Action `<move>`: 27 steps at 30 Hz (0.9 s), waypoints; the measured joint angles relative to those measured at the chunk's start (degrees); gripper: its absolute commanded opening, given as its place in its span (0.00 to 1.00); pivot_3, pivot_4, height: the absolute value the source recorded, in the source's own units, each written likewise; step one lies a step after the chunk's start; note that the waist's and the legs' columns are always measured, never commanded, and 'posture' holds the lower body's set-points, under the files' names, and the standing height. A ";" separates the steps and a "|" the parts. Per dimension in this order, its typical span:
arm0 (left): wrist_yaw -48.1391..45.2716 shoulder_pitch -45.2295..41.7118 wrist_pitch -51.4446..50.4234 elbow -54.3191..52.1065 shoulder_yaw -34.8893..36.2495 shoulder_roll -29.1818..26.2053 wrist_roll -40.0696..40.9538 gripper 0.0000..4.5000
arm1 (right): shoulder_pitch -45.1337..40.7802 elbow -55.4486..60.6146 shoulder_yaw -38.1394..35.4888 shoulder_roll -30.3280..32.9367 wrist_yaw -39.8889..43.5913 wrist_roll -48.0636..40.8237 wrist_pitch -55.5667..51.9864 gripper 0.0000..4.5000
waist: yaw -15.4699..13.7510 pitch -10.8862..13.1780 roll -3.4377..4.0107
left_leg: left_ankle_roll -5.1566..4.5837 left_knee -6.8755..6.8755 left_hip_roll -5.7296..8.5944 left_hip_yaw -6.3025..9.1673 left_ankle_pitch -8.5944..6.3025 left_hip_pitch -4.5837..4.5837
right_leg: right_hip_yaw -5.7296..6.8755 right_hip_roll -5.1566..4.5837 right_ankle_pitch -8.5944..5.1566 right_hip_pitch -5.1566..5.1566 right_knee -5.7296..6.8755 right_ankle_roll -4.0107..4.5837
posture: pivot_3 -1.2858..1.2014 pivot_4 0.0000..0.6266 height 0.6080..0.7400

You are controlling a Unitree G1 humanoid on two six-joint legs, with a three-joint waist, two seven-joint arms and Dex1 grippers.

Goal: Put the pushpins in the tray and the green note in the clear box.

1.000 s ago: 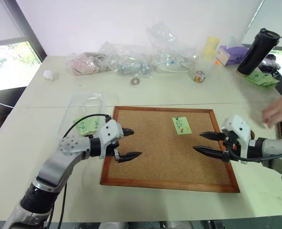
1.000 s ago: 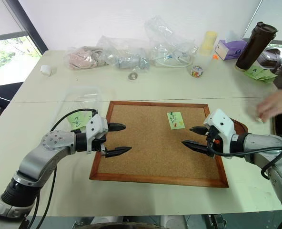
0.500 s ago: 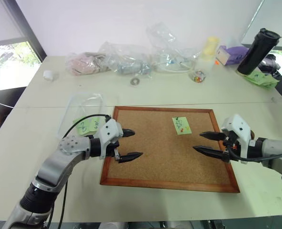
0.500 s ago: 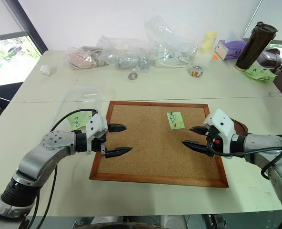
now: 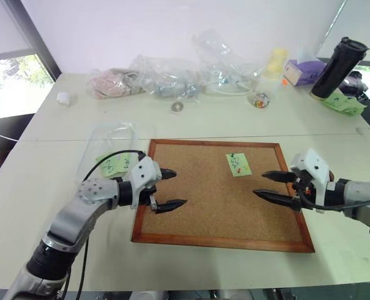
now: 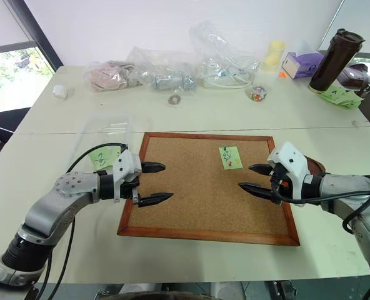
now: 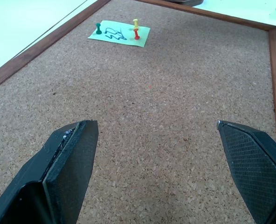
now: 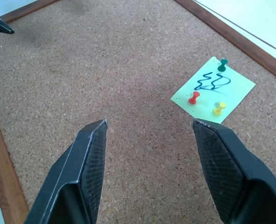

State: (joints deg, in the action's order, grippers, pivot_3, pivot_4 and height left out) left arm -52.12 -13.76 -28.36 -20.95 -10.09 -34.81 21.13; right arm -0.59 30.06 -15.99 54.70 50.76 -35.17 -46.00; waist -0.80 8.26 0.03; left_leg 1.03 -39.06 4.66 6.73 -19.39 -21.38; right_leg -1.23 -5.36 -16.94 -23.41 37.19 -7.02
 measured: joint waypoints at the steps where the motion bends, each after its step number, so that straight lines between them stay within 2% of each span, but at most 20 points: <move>1: 0.00 -0.03 0.16 0.06 -0.01 0.00 -0.25 0.99 | 0.00 0.00 0.00 0.00 -0.03 0.00 0.00 0.66 | 0.01 0.00 0.00 | 0.00 0.00 0.00 0.00 0.00 0.00 | 0.00 0.00 0.00 0.00 0.00 0.00 | 0.52 0.24 1.00; 6: 0.10 -0.18 1.36 0.85 -0.18 0.57 -1.36 0.99 | -0.01 0.00 0.00 0.00 -0.27 -0.01 0.00 0.66 | 0.00 0.00 0.00 | 0.00 0.00 0.00 0.00 0.00 0.00 | 0.00 0.00 0.00 0.00 0.00 0.00 | 0.52 0.24 1.00; 7: 0.17 -0.31 1.65 1.07 -0.19 1.06 -1.46 0.94 | -0.01 0.00 0.00 0.00 -0.31 -0.01 0.00 0.66 | -0.01 0.00 0.00 | 0.00 0.00 0.00 0.00 0.00 0.00 | 0.00 0.00 0.00 0.00 0.00 0.00 | 0.52 0.24 1.00; 9: 0.15 -0.83 2.89 1.91 -0.41 1.86 -1.91 0.81 | -0.14 0.00 0.00 0.00 -0.37 -0.01 0.00 0.66 | -0.02 0.00 0.00 | 0.00 -0.01 0.00 0.00 0.00 0.00 | 0.00 0.00 0.00 0.01 0.00 0.00 | 0.52 0.24 1.00; 14: -1.67 -2.91 9.13 6.31 -5.70 3.19 -6.74 0.28 | -1.70 -0.04 0.58 -0.01 -0.34 0.11 0.08 0.66 | 0.04 0.00 0.00 | 0.00 0.00 0.01 -0.01 0.00 0.00 | 0.02 0.00 0.00 -0.01 0.00 0.00 | 0.52 0.24 1.00; 16: -1.76 -4.38 10.52 9.88 -7.33 5.62 -8.00 0.06 | -4.03 -0.93 2.66 -0.23 -0.52 0.41 0.32 0.66 | 0.05 0.00 -0.01 | 0.01 -0.03 0.01 -0.01 0.01 -0.01 | 0.04 0.01 0.00 -0.02 0.01 0.00 | 0.52 0.24 1.00; 17: -1.86 -4.88 11.59 11.38 -7.83 6.56 -8.34 0.01 | -5.50 -1.59 3.92 -0.61 -0.81 1.00 0.83 0.66 | 0.06 0.00 -0.02 | 0.01 -0.03 0.01 -0.01 0.01 0.02 | 0.05 0.01 0.00 0.01 0.02 0.00 | 0.52 0.24 1.00; 22: -2.64 -5.51 16.20 18.10 -10.38 8.35 -11.18 0.01 | -12.20 -6.19 10.05 -5.06 -4.13 5.34 3.32 0.66 | 0.13 0.00 -0.02 | 0.01 -0.01 0.01 -0.02 0.01 0.01 | 0.08 0.01 0.00 -0.05 0.03 0.00 | 0.52 0.24 1.00; 27: -2.53 -6.11 23.05 21.43 -12.03 8.49 -14.80 0.01 | -21.28 -14.50 17.30 -12.43 -10.13 11.16 3.67 0.66 | -0.07 -0.07 0.01 | 0.04 -0.06 0.06 -0.01 0.03 0.07 | 0.09 -0.04 0.00 0.05 0.03 0.00 | 0.52 0.24 1.00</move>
State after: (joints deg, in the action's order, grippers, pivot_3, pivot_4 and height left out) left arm -54.65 -19.87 -5.31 0.48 -22.12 -26.32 6.32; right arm -21.87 15.55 1.31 42.27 40.63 -24.01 -42.33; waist -0.86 8.19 0.04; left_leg 1.07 -39.12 4.72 6.72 -19.36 -21.31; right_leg -1.14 -5.40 -16.94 -23.36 37.22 -7.03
